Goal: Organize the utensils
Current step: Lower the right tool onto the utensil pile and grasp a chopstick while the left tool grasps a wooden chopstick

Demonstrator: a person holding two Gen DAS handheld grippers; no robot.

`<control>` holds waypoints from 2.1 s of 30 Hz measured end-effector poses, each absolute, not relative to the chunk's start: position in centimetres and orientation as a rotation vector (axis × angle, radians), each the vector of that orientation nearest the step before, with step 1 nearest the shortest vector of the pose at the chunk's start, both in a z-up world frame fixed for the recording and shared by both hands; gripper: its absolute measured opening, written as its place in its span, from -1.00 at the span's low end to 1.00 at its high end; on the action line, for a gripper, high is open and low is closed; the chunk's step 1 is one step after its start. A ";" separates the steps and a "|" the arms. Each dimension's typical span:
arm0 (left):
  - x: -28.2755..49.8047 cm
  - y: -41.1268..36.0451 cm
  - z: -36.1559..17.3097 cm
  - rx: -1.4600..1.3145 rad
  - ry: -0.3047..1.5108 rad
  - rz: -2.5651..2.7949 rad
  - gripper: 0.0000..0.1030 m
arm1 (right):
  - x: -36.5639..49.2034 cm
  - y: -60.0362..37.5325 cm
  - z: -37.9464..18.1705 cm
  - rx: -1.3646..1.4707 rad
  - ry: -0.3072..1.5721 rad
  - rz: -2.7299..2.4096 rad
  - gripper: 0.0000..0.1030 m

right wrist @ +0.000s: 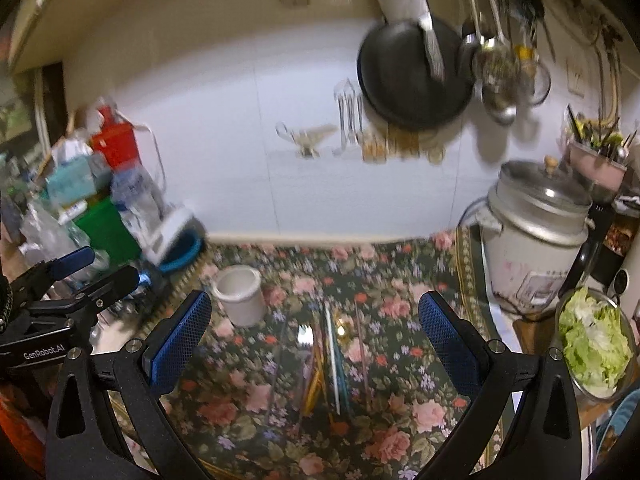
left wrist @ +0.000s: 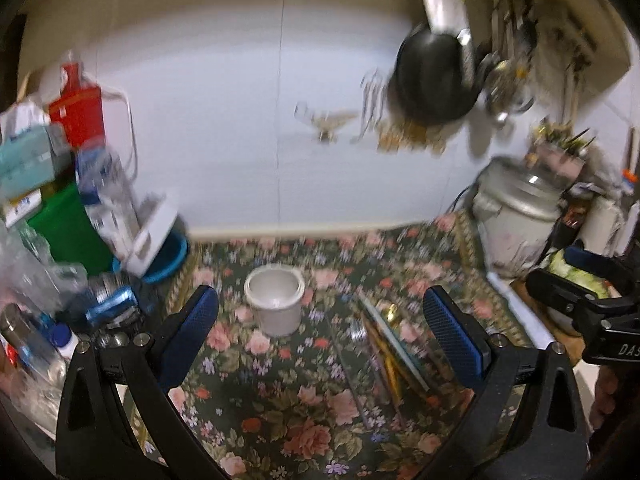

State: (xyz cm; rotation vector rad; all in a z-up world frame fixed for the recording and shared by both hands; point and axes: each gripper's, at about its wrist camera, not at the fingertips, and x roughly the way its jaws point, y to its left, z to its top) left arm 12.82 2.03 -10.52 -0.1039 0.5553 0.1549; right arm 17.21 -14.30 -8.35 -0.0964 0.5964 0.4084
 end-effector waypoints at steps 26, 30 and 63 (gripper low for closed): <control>28.2 1.0 -30.2 -0.260 1.096 0.099 0.12 | 32.2 -14.3 -28.1 -0.133 1.182 0.437 -0.03; 29.7 0.2 -30.8 -0.321 1.127 0.037 0.01 | 33.4 -14.5 -29.0 -0.140 1.201 0.441 -0.24; 34.2 -1.4 -32.2 -0.446 1.226 0.005 -0.89 | 38.4 -13.5 -31.8 -0.128 1.292 0.499 -0.90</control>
